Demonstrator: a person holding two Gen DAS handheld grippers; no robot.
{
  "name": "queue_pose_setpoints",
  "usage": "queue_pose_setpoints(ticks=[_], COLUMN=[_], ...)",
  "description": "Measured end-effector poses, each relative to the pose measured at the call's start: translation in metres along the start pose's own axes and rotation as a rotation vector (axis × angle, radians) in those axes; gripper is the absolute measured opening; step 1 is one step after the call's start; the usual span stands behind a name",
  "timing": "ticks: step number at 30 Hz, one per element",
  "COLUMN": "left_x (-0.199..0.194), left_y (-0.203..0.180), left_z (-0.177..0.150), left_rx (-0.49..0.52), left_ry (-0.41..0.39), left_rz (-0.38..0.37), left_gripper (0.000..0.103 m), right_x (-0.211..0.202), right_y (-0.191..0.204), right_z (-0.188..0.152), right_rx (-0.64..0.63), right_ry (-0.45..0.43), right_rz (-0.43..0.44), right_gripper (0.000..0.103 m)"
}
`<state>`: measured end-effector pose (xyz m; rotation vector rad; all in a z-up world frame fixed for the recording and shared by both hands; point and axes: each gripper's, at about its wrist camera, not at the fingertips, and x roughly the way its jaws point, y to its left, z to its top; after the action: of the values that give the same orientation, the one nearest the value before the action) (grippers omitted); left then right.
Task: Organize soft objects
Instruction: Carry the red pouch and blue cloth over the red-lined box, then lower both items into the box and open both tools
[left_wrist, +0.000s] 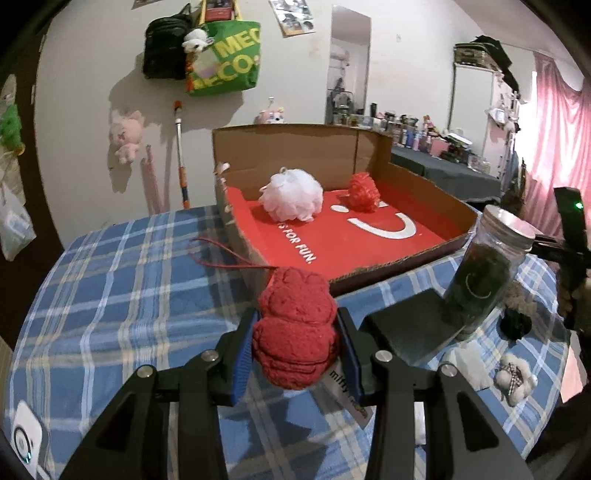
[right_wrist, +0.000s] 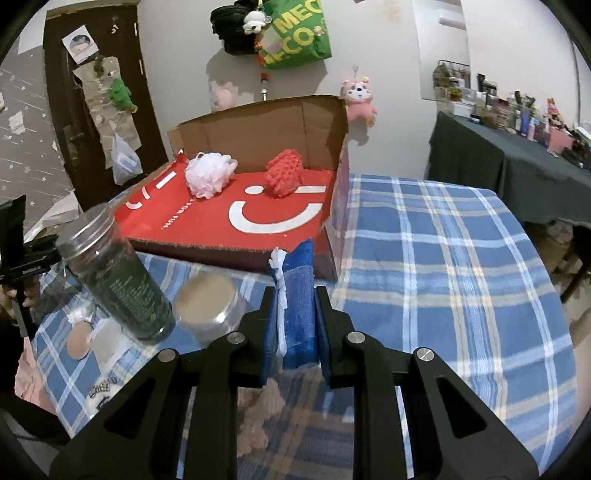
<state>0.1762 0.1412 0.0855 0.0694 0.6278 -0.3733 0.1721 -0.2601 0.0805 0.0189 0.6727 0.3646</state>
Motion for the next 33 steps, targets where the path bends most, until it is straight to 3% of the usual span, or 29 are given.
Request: queue_pose_setpoints(ticks=[10, 16, 24, 33], left_x=[0.008, 0.042, 0.106, 0.152], left_y=[-0.01, -0.006, -0.004, -0.003], left_z=[0.039, 0.075, 0.109, 0.112], left_rx=[0.042, -0.013, -0.058, -0.06], left_ry=[-0.027, 0.03, 0.189, 0.319], left_rz=[-0.062, -0.062, 0.017, 0.092], left_gripper=[0.044, 0.044, 0.044, 0.045], right_x=[0.012, 0.034, 0.105, 0.179], right_y=[-0.005, 0.004, 0.029, 0.027], right_z=[0.033, 0.067, 0.115, 0.141], right_rx=[-0.036, -0.067, -0.127, -0.127], right_ry=[-0.007, 0.026, 0.196, 0.387], right_rz=[0.097, 0.123, 0.019, -0.102], right_gripper=[0.019, 0.019, 0.019, 0.019])
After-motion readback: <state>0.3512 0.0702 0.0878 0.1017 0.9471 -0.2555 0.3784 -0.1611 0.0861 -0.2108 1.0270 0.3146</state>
